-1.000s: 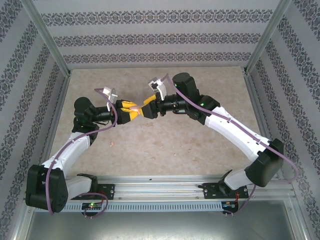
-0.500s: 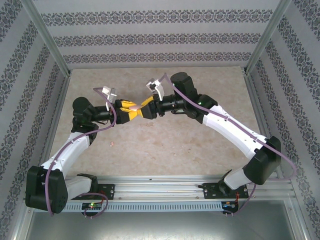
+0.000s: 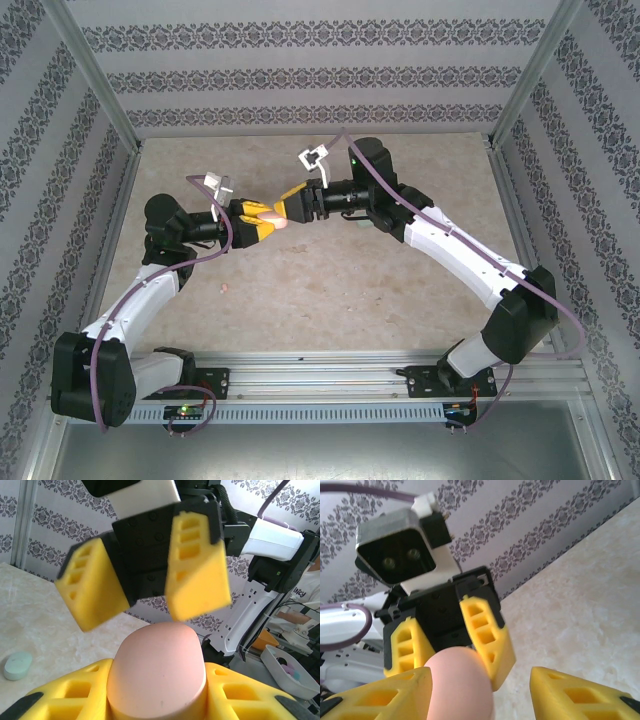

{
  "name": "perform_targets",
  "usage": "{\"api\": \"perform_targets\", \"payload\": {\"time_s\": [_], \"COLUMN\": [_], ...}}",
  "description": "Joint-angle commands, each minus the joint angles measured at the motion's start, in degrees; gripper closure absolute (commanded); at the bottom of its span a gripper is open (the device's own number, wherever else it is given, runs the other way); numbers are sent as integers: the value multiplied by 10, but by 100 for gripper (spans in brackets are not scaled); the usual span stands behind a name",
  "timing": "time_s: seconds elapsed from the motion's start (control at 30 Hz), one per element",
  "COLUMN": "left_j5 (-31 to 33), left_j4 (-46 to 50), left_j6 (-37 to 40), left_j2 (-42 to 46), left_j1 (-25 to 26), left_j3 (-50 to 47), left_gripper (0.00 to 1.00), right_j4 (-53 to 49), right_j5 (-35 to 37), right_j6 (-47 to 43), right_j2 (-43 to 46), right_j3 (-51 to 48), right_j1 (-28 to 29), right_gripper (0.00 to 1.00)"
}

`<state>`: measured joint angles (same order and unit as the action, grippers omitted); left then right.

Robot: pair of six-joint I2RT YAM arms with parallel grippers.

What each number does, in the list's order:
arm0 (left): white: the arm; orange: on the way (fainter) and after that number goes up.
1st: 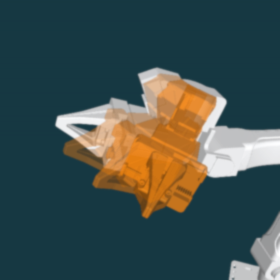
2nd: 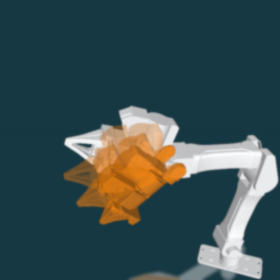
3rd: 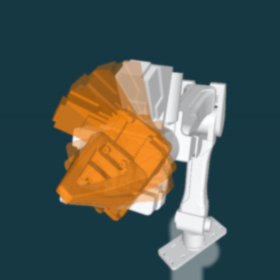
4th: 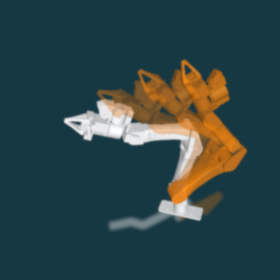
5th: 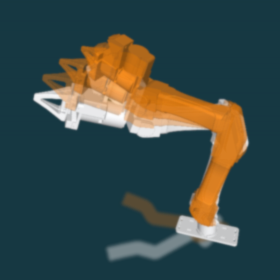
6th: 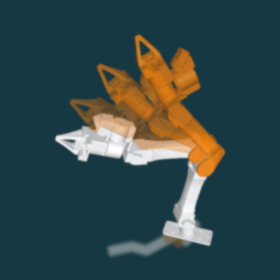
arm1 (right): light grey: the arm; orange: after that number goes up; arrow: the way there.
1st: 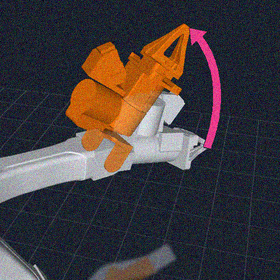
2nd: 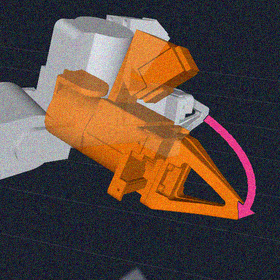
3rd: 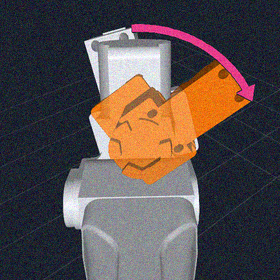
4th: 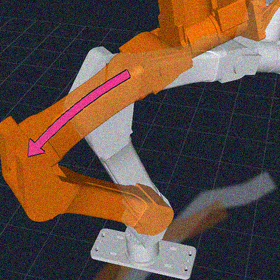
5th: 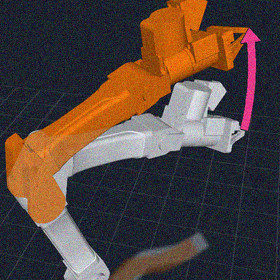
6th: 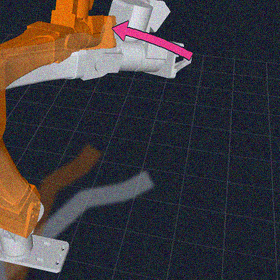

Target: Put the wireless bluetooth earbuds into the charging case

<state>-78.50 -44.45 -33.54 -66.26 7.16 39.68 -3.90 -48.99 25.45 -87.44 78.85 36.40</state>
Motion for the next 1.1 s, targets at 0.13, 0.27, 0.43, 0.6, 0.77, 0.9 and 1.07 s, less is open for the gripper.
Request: {"api": "perform_targets", "payload": {"time_s": [0.13,0.27,0.43,0.6,0.77,0.9,1.07], "left_j5": [-20,-21,-23,-24,-24,-25,-25], "left_j4": [-26,-26,-22,-20,-17,-16,-14], "left_j6": [3,1,0,-2,-3,-4,-4], "left_j2": [9,9,9,11,10,10,9], "left_j1": [5,4,4,5,5,6,6], "left_j3": [22,23,25,27,28,28,29], "left_gripper": [65,64,64,64,64,64,64], "right_j4": [34,-11,-41,-71,-74,-69,-66], "right_j5": [-28,-14,-9,-3,-6,-6,-10], "right_j6": [8,-31,-56,-78,-81,-78,-74], "right_j2": [-5,3,9,10,14,17,18], "right_j3": [-14,-13,-9,0,3,0,-1], "right_j1": [5,16,25,32,37,37,39], "right_gripper": [40,38,35,34,32,29,28]}}
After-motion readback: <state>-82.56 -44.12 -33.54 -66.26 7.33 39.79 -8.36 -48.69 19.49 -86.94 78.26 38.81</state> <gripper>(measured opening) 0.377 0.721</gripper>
